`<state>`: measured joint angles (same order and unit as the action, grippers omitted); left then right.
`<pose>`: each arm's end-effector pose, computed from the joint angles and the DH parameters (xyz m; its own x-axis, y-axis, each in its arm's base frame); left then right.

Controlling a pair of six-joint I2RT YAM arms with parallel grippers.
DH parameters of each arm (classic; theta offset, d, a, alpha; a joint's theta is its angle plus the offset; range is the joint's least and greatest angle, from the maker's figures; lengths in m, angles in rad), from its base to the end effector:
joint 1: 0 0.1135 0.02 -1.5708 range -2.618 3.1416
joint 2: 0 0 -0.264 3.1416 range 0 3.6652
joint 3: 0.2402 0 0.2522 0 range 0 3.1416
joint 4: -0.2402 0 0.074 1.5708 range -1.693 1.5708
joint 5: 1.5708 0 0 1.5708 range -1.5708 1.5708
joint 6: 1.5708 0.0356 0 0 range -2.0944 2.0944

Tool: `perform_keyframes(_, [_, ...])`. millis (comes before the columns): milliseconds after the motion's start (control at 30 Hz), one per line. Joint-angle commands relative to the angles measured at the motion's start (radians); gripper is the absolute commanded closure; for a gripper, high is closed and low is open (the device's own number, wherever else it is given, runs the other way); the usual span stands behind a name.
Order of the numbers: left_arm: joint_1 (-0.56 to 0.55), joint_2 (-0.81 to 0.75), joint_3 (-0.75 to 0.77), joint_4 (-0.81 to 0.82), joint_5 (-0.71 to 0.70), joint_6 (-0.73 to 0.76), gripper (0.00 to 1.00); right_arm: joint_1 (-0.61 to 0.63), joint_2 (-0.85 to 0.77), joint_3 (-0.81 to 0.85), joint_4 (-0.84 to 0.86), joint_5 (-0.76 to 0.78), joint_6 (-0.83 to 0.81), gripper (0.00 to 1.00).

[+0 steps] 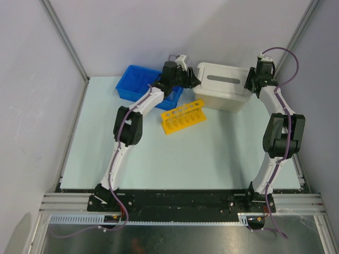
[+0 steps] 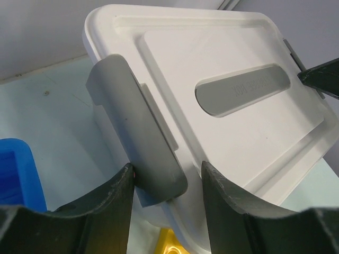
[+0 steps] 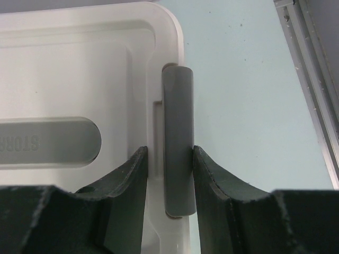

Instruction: Organize the chemistry lab equipment

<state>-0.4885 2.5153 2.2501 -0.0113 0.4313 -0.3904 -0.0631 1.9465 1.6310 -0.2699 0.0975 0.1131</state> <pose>0.5125 -0.2892 0.2329 -0.5203 -0.1150 -0.8462 0.6309 0.6160 -0.4716 0.4584 -0.0324 0.2796 -0.5317 0.1461 -0.8342 0.2051 0.9779 0.0406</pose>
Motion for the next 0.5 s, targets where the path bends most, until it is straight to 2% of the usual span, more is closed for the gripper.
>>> perform_keyframes(0, [-0.092, -0.069, 0.043, 0.027, 0.085, 0.065, 0.78, 0.049, 0.096, -0.039, -0.076, -0.125, 0.067, 0.91])
perform_keyframes(133, [-0.089, -0.088, 0.045, 0.025, 0.055, 0.055, 0.60, 0.032, 0.079, -0.022, -0.075, -0.140, 0.075, 0.87])
perform_keyframes(233, [-0.078, -0.106, 0.048, 0.025, 0.029, 0.042, 0.37, 0.014, 0.065, 0.009, -0.083, -0.149, 0.087, 0.74])
perform_keyframes(367, [-0.059, -0.125, 0.071, 0.025, -0.004, 0.042, 0.16, -0.008, 0.055, 0.083, -0.110, -0.147, 0.093, 0.49])
perform_keyframes(467, [-0.041, -0.139, 0.104, 0.025, -0.010, 0.028, 0.03, -0.016, 0.051, 0.148, -0.144, -0.132, 0.097, 0.23])
